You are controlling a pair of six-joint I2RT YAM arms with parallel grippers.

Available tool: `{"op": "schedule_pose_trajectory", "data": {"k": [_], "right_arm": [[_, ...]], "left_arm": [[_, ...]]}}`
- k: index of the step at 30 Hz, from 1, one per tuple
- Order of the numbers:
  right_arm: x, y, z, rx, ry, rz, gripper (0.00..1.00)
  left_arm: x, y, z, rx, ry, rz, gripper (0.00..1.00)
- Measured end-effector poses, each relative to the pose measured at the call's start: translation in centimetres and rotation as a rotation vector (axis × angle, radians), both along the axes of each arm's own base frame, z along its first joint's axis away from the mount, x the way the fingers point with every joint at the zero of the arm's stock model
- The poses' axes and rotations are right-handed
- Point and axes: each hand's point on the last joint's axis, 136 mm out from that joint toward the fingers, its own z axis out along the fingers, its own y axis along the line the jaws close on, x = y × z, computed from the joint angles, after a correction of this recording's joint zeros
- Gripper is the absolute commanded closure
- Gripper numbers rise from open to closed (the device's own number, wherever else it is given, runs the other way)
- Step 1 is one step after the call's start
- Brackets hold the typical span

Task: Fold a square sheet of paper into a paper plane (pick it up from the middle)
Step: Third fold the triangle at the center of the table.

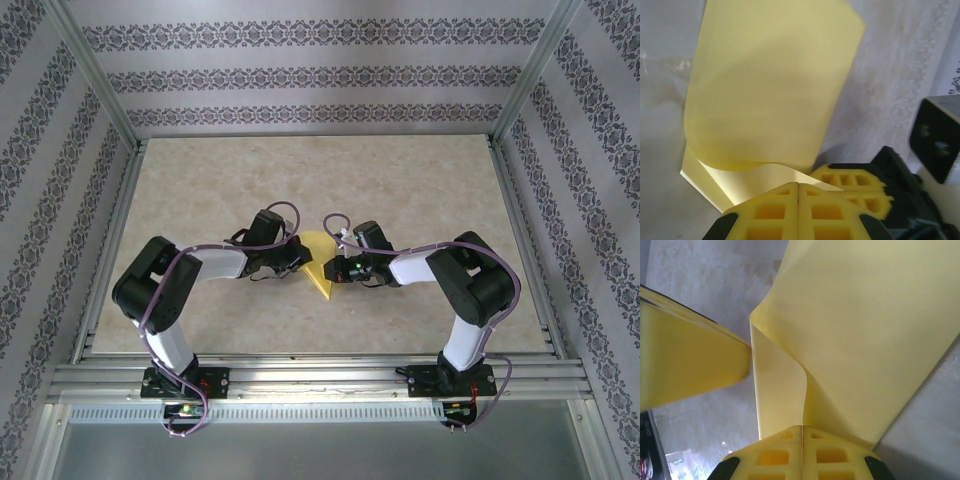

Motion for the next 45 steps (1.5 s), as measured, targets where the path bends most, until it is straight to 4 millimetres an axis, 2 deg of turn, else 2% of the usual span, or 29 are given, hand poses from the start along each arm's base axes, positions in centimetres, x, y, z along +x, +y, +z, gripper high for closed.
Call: {"op": "schedule_pose_trajectory", "data": {"k": [5,14,17,22,24,29,30,32,36,38,42,45], "right_arm": [[0.0,0.0,0.0,-0.001,0.001,0.0,1.0],[0.0,0.0,0.0,-0.002,0.003,0.0,1.0],[0.0,0.0,0.0,-0.004,0.007,0.0,0.94],[0.0,0.0,0.3,0.003,0.02,-0.001,0.77],[0.1,-0.1,0.7,0.011,0.023,-0.01,0.73],[1.3,-2.8,3.1,0.013,0.0,-0.108,0.64],[1.3,-3.3,3.7,0.014,-0.011,-0.123,0.64],[1.2,-3.7,5.1,0.025,-0.033,-0.142,0.71],[0.0,-2.6,6.6,0.059,-0.034,-0.118,0.95],[-1.2,-1.3,6.3,0.058,-0.005,-0.08,1.0],[-3.3,1.0,4.5,0.02,0.069,-0.013,1.0],[-4.1,1.7,3.3,-0.014,0.114,0.002,1.0]], "left_arm": [[-0.4,0.0,-1.7,0.02,0.041,-0.001,0.96],[-0.5,0.0,-2.3,0.026,0.039,0.001,0.97],[-0.5,0.0,-2.4,0.019,0.028,0.001,0.97],[-0.5,0.0,-2.4,0.016,0.016,-0.002,0.97],[-0.5,0.0,-2.4,0.018,0.012,-0.006,0.97],[-0.5,0.0,-2.4,0.021,0.005,-0.011,0.98],[-0.5,0.0,-2.4,0.022,0.004,-0.012,0.98],[-0.5,0.0,-2.4,0.023,0.001,-0.015,0.98],[-0.5,0.0,-2.4,0.024,-0.003,-0.019,0.98],[-0.5,0.0,-2.4,0.025,-0.005,-0.021,0.98],[-0.5,0.0,-2.4,0.025,-0.005,-0.021,0.98],[-0.5,0.0,-2.4,0.025,-0.005,-0.021,0.98]]}}
